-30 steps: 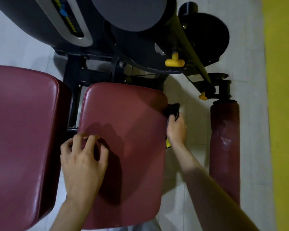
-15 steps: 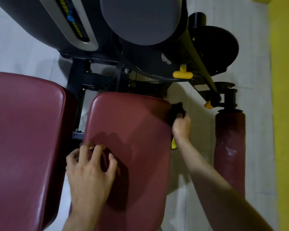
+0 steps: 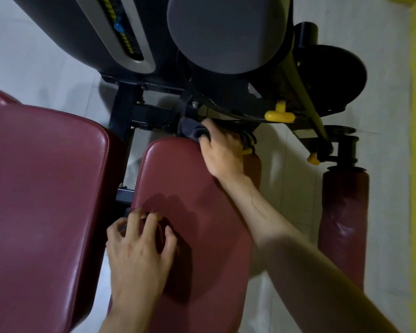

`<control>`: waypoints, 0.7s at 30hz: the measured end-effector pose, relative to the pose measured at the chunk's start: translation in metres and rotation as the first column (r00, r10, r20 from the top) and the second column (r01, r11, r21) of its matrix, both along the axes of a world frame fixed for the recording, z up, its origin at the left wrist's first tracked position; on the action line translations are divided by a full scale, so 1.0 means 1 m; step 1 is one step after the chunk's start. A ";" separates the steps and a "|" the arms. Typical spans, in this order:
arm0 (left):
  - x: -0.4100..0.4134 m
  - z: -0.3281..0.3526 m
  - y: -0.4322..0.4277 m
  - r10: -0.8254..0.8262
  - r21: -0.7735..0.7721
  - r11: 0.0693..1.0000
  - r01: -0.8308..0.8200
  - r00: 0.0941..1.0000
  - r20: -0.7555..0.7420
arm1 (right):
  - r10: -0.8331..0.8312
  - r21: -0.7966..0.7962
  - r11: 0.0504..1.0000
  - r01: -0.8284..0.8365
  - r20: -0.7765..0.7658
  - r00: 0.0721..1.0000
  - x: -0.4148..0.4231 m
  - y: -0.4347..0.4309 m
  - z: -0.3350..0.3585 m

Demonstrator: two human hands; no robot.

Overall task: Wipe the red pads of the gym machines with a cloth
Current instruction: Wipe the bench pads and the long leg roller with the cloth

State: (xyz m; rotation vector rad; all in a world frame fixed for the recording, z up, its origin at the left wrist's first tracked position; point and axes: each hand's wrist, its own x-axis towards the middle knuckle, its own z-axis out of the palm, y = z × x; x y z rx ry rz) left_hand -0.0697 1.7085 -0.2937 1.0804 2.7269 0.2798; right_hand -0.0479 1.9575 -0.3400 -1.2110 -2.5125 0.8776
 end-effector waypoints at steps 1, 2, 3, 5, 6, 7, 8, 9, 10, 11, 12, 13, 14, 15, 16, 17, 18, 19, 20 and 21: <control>0.000 0.001 0.000 0.003 -0.001 1.000 -0.003 1.000 0.013 | 0.011 -0.050 0.999 -0.009 0.023 1.000 0.007 0.007 -0.001; 0.000 0.001 0.001 0.008 -0.004 1.000 -0.008 1.000 0.024 | 0.005 -0.108 0.994 0.002 0.064 0.998 0.015 0.015 -0.005; 0.001 0.002 0.001 0.015 -0.008 1.000 -0.015 0.999 0.032 | -0.021 -0.153 0.987 0.041 0.133 0.991 0.026 0.026 -0.011; 0.002 0.003 0.003 0.027 0.003 1.000 -0.027 0.999 0.046 | -0.134 -0.201 0.960 0.193 0.273 0.953 0.051 0.044 -0.025; 0.003 0.003 0.004 0.029 0.013 0.999 -0.029 0.998 0.051 | -0.207 -0.219 0.935 0.281 0.306 0.929 0.062 0.049 -0.032; 0.004 0.003 0.004 0.028 0.023 0.999 -0.029 0.998 0.053 | -0.275 -0.235 0.904 0.356 0.316 0.908 0.070 0.051 -0.037; 0.004 0.003 0.004 0.027 0.034 0.999 -0.028 0.998 0.051 | -0.330 -0.246 0.878 0.411 0.311 0.891 0.074 0.051 -0.041; 0.004 0.004 0.004 0.027 0.048 0.998 -0.030 0.998 0.053 | -0.360 -0.246 0.864 0.439 0.308 0.881 0.074 0.048 -0.043; 0.004 0.004 0.003 0.031 0.067 0.997 -0.035 0.998 0.058 | -0.368 -0.232 0.866 0.443 0.303 0.879 0.069 0.045 -0.043; 0.003 0.004 0.003 0.036 0.085 0.996 -0.042 0.997 0.068 | -0.362 -0.206 0.881 0.426 0.286 0.887 0.060 0.041 -0.040; 0.002 0.005 0.003 0.039 0.094 0.995 -0.046 0.996 0.079 | -0.343 -0.172 0.903 0.393 0.261 0.903 0.049 0.035 -0.035; 0.002 0.006 0.002 0.037 0.093 0.995 -0.045 0.996 0.087 | -0.314 -0.143 0.926 0.350 0.225 0.923 0.037 0.028 -0.028; 0.001 0.006 0.002 0.031 0.092 0.995 -0.039 0.996 0.089 | -0.275 -0.113 0.949 0.296 0.169 0.946 0.026 0.020 -0.023; 0.001 0.007 0.001 0.029 0.091 0.995 -0.037 0.996 0.089 | -0.234 -0.078 0.967 0.244 0.119 0.965 0.015 0.010 -0.018; 0.000 0.007 0.001 0.029 0.093 0.995 -0.038 0.995 0.092 | -0.188 -0.045 0.980 0.193 0.089 0.978 0.004 0.001 -0.012; -0.001 0.008 0.000 0.025 0.093 0.995 -0.034 0.995 0.100 | -0.148 -0.038 0.988 0.151 0.071 0.986 -0.008 -0.009 -0.004; -0.002 0.010 -0.002 0.011 0.093 0.995 -0.022 0.994 0.112 | -0.114 -0.052 0.992 0.116 0.045 0.992 -0.020 -0.017 0.002; -0.005 0.012 -0.005 -0.010 0.096 0.995 -0.003 0.991 0.131 | -0.084 -0.056 0.995 0.084 0.012 0.996 -0.031 -0.027 0.009; -0.008 0.013 -0.009 -0.030 0.110 0.994 0.013 0.987 0.158 | -0.055 -0.037 0.998 0.054 -0.033 0.998 -0.040 -0.037 0.016; -0.012 0.015 -0.013 -0.042 0.133 0.991 0.016 0.979 0.198 | -0.032 -0.002 0.999 0.032 -0.075 0.997 -0.047 -0.046 0.022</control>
